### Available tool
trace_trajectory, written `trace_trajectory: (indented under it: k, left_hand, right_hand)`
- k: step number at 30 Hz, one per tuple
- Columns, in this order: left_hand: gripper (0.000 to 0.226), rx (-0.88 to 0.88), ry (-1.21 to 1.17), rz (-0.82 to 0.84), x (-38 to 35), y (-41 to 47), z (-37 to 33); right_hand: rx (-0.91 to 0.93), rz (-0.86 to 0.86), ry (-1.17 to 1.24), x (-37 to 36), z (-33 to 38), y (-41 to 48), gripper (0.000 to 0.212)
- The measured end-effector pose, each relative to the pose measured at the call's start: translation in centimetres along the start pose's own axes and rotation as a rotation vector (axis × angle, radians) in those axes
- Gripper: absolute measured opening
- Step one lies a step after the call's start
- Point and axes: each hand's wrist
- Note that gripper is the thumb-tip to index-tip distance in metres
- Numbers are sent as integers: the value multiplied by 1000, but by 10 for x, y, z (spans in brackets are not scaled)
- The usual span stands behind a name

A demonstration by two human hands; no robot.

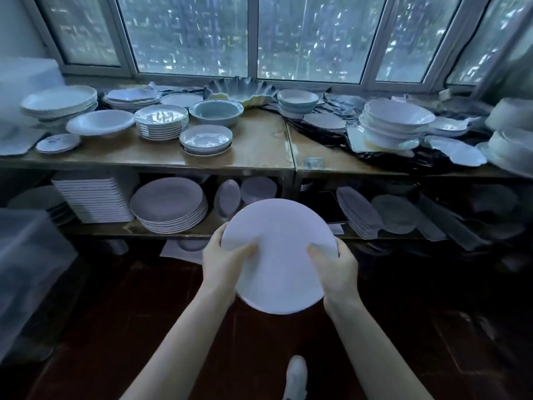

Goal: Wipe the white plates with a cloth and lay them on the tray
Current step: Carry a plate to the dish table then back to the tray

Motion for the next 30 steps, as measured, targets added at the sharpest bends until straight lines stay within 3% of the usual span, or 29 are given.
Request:
trace_trajectory:
  k: [12, 17, 30]
  left_hand:
    - [48, -12, -28, -54, -155, 236, -70]
    - [45, 32, -19, -65, -187, 332, -84]
    - [51, 179, 102, -18, -238, 619, -77]
  right_hand:
    - [55, 74, -23, -61, 16, 302, 25]
    - [22, 107, -48, -99, 7, 397, 36]
    - [-95, 37, -167, -230, -55, 627, 33]
Point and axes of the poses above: each hand's wrist, its own y-axis towards the middle knuckle, its own x-axis out of the back of the hand, z = x × y, and after that the axes turned 7 degrees about x, right-handed
